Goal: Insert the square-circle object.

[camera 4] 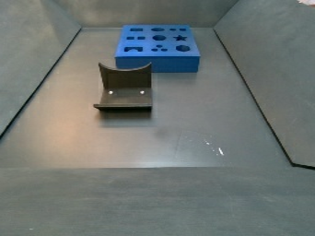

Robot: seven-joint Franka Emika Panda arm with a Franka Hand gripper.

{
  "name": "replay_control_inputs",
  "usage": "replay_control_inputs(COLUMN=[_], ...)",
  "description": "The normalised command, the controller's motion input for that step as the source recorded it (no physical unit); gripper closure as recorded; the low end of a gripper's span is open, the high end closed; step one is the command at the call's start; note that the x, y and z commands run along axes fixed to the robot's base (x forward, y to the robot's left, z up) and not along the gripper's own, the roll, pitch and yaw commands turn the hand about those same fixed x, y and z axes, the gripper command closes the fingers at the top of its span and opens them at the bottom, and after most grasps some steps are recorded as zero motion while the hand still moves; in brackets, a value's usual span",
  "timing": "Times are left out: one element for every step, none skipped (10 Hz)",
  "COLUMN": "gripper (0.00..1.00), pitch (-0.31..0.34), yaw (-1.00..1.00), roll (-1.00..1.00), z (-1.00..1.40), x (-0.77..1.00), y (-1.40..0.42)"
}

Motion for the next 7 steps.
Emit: replay_control_inputs(gripper=[1.0,1.0,1.0,1.0,1.0,1.0,1.0], pitch=[-0.13,-0.167,-0.186,-0.149,-0.114,-0.083,-0.081], yaw=[-0.77,-0.83,-0.93,-0.96,-0.99,-1.0,-1.0], roll=[-0.19,-0.16,-0.12,-0.09,-0.06,-0.03,-0.03], z=[-0.51,-0.52,-0.49,-0.43,-0.36,-0.31,-0.3], x=[-0.19,-0.18,-0.12,-0.07,-0.02,0.0,0.0], y=[-0.16,-0.13,-0.08,-0.09,-0.1,-0.1,-0.09])
